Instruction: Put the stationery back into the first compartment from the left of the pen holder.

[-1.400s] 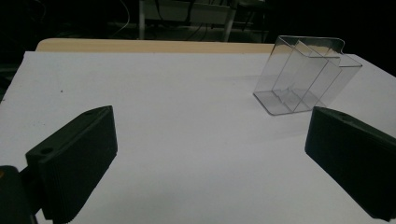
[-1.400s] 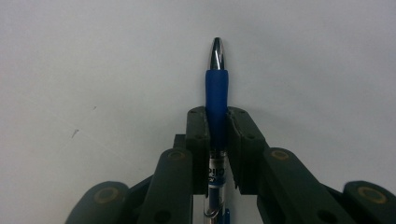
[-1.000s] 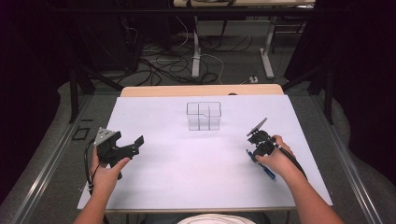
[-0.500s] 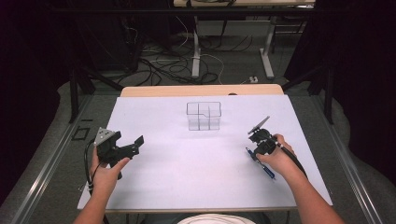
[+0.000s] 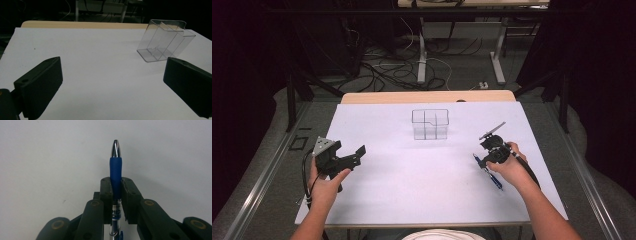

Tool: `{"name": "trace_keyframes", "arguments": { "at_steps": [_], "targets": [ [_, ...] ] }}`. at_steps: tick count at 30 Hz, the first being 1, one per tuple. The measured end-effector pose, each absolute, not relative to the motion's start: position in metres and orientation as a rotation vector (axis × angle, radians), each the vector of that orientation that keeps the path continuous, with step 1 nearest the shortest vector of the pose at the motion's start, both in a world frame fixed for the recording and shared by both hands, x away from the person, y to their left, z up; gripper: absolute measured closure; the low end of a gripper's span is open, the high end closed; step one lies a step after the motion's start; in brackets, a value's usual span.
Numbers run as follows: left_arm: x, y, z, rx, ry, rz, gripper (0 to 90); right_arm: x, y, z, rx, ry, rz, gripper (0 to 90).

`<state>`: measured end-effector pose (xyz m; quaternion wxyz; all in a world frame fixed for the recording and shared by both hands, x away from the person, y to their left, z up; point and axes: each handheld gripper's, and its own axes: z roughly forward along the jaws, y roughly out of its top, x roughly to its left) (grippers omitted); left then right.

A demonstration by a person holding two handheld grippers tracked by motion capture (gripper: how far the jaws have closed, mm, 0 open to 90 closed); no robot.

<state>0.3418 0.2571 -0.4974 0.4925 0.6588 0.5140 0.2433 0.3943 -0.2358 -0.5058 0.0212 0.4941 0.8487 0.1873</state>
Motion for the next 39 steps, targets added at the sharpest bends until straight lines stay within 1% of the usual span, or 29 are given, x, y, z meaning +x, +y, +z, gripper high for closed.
{"name": "trace_keyframes", "arguments": {
  "at_steps": [2, 3, 4, 5, 6, 11, 14, 19, 26, 33, 39],
  "targets": [
    [0.342, 0.257, -0.498, 1.599, 1.25, 0.588, 2.4, 0.395, -0.238, -0.503, 1.538, 2.622, 0.603, 80.3],
    [0.342, 0.257, -0.498, 1.6, 1.25, 0.588, 2.4, 0.395, -0.239, -0.505, 1.558, 2.577, 0.724, 80.3],
    [0.342, 0.257, -0.498, 1.599, 1.25, 0.589, 2.4, 0.396, -0.241, -0.502, 1.562, 2.595, 0.708, 80.3],
    [0.342, 0.257, -0.498, 1.599, 1.25, 0.589, 2.4, 0.396, -0.241, -0.507, 1.568, 2.532, 0.856, 80.3],
    [0.342, 0.257, -0.498, 1.599, 1.25, 0.589, 2.4, 0.396, -0.243, -0.503, 1.593, 2.56, 0.796, 80.3],
    [0.342, 0.257, -0.498, 1.598, 1.25, 0.597, 2.4, 0.397, -0.25, -0.502, 1.637, 2.516, 0.936, 80.3],
    [0.342, 0.257, -0.498, 1.595, 1.253, 0.599, 2.4, 0.398, -0.254, -0.502, 1.671, 2.48, 1.038, 80.3],
    [0.342, 0.257, -0.499, 1.596, 1.257, 0.595, 2.4, 0.402, -0.262, -0.51, 1.735, 2.458, 1.32, 80.3],
    [0.343, 0.257, -0.499, 1.595, 1.261, 0.593, 2.4, 0.405, -0.265, -0.515, 1.8, 2.389, 1.503, 80.3],
    [0.343, 0.257, -0.499, 1.593, 1.264, 0.599, 2.4, 0.403, -0.262, -0.509, 1.699, 2.264, 1.614, 80.3],
    [0.342, 0.258, -0.499, 1.594, 1.265, 0.605, 2.4, 0.402, -0.249, -0.496, 1.568, 2.176, 1.654, 80.3]
  ]
}}
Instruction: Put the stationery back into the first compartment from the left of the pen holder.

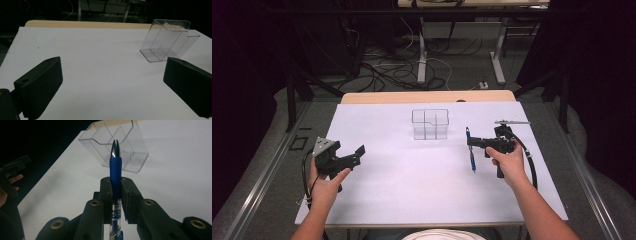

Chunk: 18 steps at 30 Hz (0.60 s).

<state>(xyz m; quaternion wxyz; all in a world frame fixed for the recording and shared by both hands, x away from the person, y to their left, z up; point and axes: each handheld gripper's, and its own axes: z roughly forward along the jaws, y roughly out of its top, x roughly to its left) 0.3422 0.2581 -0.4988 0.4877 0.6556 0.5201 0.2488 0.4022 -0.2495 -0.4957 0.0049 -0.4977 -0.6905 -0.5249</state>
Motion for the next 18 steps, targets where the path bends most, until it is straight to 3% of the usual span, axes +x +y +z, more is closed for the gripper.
{"name": "trace_keyframes", "arguments": {
  "at_steps": [18],
  "targets": [
    [0.343, 0.258, -0.5, 1.594, 1.267, 0.611, 2.4, 0.434, -0.217, -0.465, -1.534, -2.233, -1.765, 80.3]
  ]
}}
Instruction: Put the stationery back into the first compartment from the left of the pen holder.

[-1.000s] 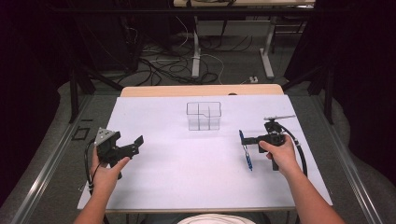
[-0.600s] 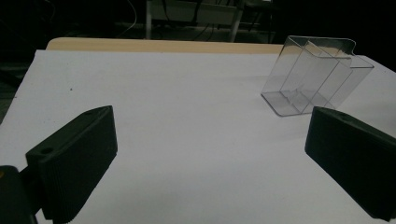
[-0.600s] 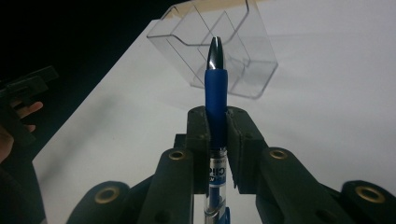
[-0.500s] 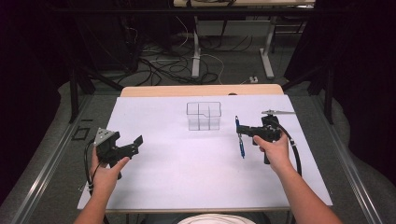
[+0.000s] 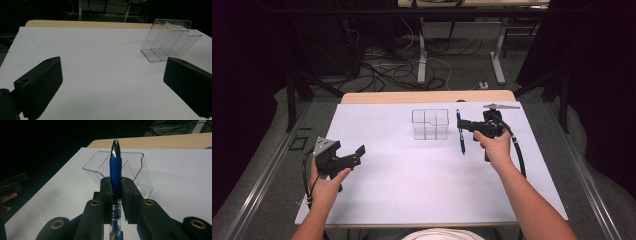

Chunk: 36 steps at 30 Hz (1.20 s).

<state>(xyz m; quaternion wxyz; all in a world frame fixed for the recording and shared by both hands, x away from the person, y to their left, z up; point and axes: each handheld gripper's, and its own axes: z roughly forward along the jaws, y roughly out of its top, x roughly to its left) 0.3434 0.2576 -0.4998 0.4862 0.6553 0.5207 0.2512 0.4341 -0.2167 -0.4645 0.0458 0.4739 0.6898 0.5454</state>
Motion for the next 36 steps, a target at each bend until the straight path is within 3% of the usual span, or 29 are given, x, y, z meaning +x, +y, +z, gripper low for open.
{"name": "trace_keyframes", "arguments": {
  "at_steps": [36],
  "targets": [
    [0.343, 0.26, -0.501, 1.578, 1.276, 0.607, 0.3, 0.495, -0.145, -0.411, 1.337, 2.003, 1.589, 80.3]
  ]
}}
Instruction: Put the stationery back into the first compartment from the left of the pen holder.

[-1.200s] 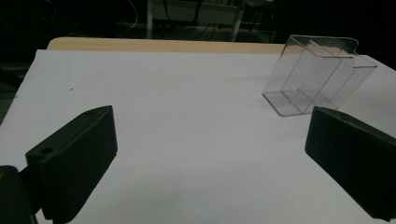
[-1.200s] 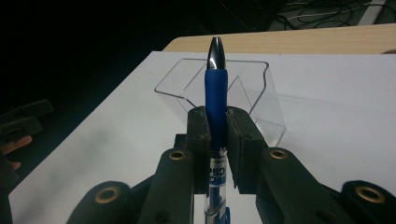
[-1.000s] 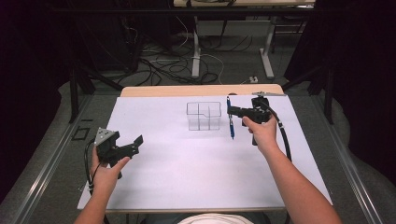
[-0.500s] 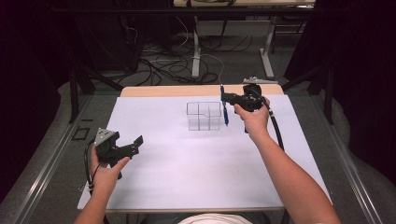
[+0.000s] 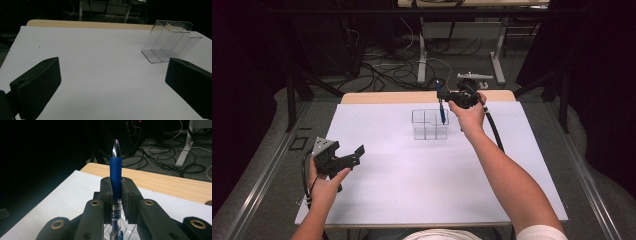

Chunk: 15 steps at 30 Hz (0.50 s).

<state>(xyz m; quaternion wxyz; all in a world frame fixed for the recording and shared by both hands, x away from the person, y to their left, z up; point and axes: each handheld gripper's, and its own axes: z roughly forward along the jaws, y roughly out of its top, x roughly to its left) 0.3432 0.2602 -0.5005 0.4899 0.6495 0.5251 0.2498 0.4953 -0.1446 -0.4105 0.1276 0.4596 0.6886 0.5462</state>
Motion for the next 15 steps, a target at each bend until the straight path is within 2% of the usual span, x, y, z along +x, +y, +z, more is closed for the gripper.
{"name": "trace_keyframes", "arguments": {
  "at_steps": [15],
  "targets": [
    [0.342, 0.264, -0.5, 1.558, 1.286, 0.603, 0.3, 0.518, -0.098, -0.41, 1.271, 2.022, 1.546, 80.3]
  ]
}}
